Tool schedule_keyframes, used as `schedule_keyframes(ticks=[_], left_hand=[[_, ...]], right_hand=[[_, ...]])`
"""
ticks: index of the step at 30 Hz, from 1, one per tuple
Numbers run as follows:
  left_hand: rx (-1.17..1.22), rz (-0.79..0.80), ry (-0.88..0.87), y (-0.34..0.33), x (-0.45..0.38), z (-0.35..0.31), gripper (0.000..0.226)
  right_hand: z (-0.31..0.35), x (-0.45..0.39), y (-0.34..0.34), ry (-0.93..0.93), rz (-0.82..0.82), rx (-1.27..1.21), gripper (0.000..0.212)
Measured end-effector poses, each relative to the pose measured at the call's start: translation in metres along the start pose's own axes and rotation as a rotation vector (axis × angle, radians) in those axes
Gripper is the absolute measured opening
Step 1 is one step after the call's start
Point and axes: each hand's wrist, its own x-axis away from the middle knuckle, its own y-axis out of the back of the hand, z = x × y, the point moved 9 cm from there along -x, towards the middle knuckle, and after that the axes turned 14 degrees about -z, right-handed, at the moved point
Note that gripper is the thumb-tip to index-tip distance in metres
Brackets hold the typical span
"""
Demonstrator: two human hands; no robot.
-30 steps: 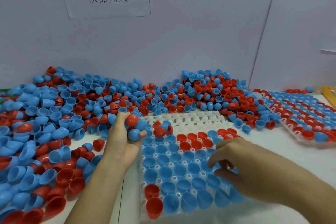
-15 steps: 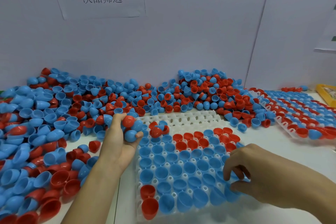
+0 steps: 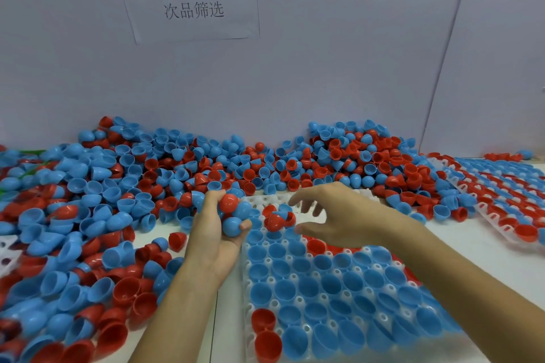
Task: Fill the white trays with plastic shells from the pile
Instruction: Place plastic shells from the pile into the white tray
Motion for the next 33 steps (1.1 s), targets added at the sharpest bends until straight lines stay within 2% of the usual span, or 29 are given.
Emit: schedule_keyframes(ticks=[2,5,10,14,16,20,23,25,28,33], left_hand=[[0.001,-0.005,-0.006,0.001,-0.001,-0.001,0.019],[-0.002,-0.019,-0.009,0.003,-0.003,-0.002,0.019],[0.001,-0.034,0.012,0.006,-0.006,0.001,0.011],[0.006,-0.041,0.016,0.006,-0.007,0.001,0.011],[0.013,-0.04,0.023,0.006,-0.006,0.0,0.012],[0.008,-0.044,0.034,0.004,-0.004,0.001,0.014],[-0.019,-0.022,0.024,0.0,0.0,0.003,0.015],[-0.041,0.012,0.03,-0.005,0.006,0.006,0.014],[-0.011,0.074,0.084,-0.012,0.014,0.01,0.022],[0.167,0.079,0.243,-0.008,0.016,0.015,0.018]], right_hand=[[0.004,-0.02,-0.014,0.0,0.01,0.011,0.056],[0.003,-0.039,-0.033,-0.005,0.015,0.085,0.057],[0.004,-0.053,-0.05,0.018,0.022,0.007,0.032],[-0.001,-0.058,-0.043,0.008,-0.014,-0.09,0.027],[-0.006,-0.06,-0.03,-0.024,-0.061,-0.157,0.023],[-0.01,-0.058,0.006,-0.123,-0.255,-0.412,0.009],[0.005,-0.052,0.018,-0.12,-0.34,-0.543,0.013],[0.031,-0.047,0.02,-0.01,-0.366,-0.509,0.018],[0.069,-0.041,0.009,0.172,-0.319,-0.356,0.029],[0.09,-0.037,-0.016,0.288,-0.229,-0.126,0.042]])
